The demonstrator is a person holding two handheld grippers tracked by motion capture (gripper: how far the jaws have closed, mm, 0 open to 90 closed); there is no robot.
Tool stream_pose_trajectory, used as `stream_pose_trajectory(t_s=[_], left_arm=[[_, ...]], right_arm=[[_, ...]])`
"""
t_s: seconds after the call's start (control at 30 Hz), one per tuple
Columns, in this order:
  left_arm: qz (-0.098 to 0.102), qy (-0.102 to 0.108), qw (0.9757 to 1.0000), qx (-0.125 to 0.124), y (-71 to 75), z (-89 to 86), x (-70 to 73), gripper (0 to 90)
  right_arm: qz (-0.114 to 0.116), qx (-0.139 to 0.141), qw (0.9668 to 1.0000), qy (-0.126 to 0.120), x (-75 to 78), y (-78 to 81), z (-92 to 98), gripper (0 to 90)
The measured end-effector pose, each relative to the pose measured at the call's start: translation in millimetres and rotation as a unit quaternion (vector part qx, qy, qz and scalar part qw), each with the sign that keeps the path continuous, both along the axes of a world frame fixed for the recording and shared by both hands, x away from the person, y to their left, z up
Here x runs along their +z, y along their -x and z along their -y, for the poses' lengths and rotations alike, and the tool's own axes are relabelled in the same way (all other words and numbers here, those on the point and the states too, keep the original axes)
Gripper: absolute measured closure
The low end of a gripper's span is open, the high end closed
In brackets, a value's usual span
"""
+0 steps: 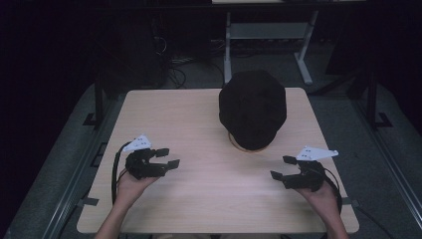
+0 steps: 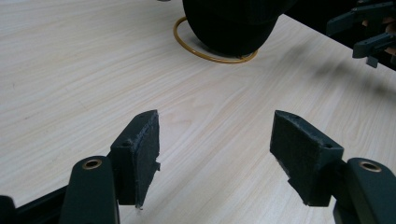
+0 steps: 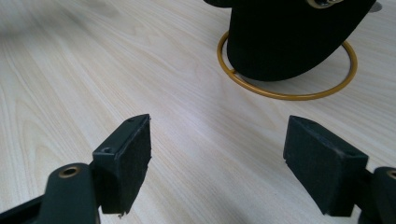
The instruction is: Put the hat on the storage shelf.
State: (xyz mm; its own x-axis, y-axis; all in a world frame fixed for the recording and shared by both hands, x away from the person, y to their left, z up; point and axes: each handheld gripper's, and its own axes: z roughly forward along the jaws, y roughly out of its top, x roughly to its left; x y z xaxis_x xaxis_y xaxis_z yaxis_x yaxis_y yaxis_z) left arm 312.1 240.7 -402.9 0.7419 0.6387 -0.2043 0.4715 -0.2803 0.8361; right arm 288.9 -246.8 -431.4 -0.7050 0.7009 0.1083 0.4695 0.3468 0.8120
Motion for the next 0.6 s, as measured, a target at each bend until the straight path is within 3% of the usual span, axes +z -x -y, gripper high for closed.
stream_pose_trajectory(t_s=[0.3,0.37,0.6], left_arm=[[-0.008,-0.005,0.9999,0.009,7.6,2.4,-17.5,30.4],[-0.009,-0.02,0.9997,0.006,12.2,8.2,-24.7,30.4],[-0.008,-0.03,0.9995,0.001,9.8,9.2,-27.3,29.0]], right_arm=[[-0.004,0.004,1.0,0.0,-3.3,0.4,-1.3,23.1],[-0.004,0.007,1.0,0.002,-4.6,-0.3,-2.2,23.0],[0.004,0.009,1.0,-0.002,-3.7,0.7,-5.6,23.0]])
